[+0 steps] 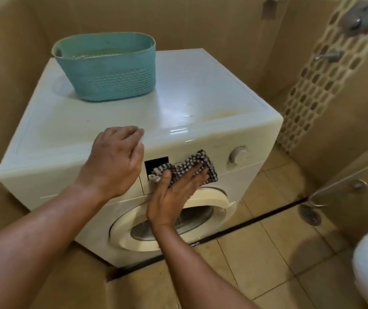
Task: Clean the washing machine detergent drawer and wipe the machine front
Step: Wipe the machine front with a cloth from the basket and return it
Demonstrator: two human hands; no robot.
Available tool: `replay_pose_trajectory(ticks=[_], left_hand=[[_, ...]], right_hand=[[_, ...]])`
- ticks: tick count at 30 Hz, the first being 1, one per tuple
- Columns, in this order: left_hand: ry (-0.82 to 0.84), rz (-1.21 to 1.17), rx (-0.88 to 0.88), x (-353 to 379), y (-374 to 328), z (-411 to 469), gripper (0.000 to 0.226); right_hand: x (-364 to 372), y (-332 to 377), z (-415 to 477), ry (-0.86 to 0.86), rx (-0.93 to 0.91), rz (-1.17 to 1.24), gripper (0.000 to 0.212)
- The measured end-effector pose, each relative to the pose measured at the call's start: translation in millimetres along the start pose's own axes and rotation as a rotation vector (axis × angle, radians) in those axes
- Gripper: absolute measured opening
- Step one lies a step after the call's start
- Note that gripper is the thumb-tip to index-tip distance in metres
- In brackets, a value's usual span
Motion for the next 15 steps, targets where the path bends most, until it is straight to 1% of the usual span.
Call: replay_pose_trajectory(ticks=[1, 2, 4, 5, 6, 7, 9, 11, 12, 13, 15], left_hand=[[-0.022, -0.021, -0.023, 0, -1, 0, 0.053], [-0.035, -0.052, -0.048, -1, -2, 1, 0.053], [-0.048, -0.146, -0.105, -5, 2, 4, 0.054], [-0.052, -0.192, -0.124, -7, 5, 5, 0.053], [-0.052, -0.216, -0.130, -8, 8, 5, 0.052], [-0.048, -0.217, -0.130, -8, 10, 4, 0.053], [-0.034, -0.191, -0.143, -5, 8, 1, 0.058], [-0.008, -0.172, -0.165, -4, 5, -1, 0.063], [0.005, -0.171, -0.174, -3, 4, 0, 0.065], [0.012, -0.173, -0.182, -4, 3, 0, 0.065], [0.022, -0.176, -0.188, -5, 3, 1, 0.066]], right_hand=[[-1, 8, 0, 0.027, -0.106, -0.016, 0.077], [-4, 17, -1, 0.062, -0.326, -0.080, 0.075], [-7, 31, 10, 0.170, -0.872, -0.215, 0.069], [-10, 38, 26, 0.211, -1.028, -0.239, 0.066], [-16, 47, 50, 0.216, -1.082, -0.257, 0.063], [-24, 54, 78, 0.183, -1.047, -0.281, 0.058], [-49, 63, 149, 0.119, -0.840, -0.378, 0.051], [-71, 68, 207, 0.165, -0.616, -0.562, 0.055], [-76, 67, 219, 0.190, -0.557, -0.637, 0.058], [-76, 68, 220, 0.220, -0.572, -0.681, 0.059], [-74, 70, 206, 0.336, -0.733, -0.660, 0.061]])
Point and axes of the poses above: each hand's wrist, its own z-axis towards the middle knuckle, its own x-axis out of the palm, y = z × x, the point moved 2 cm from there along z, towards the middle knuckle, and after that the axes turned 13 degrees about -y, right-handed, at the moved point
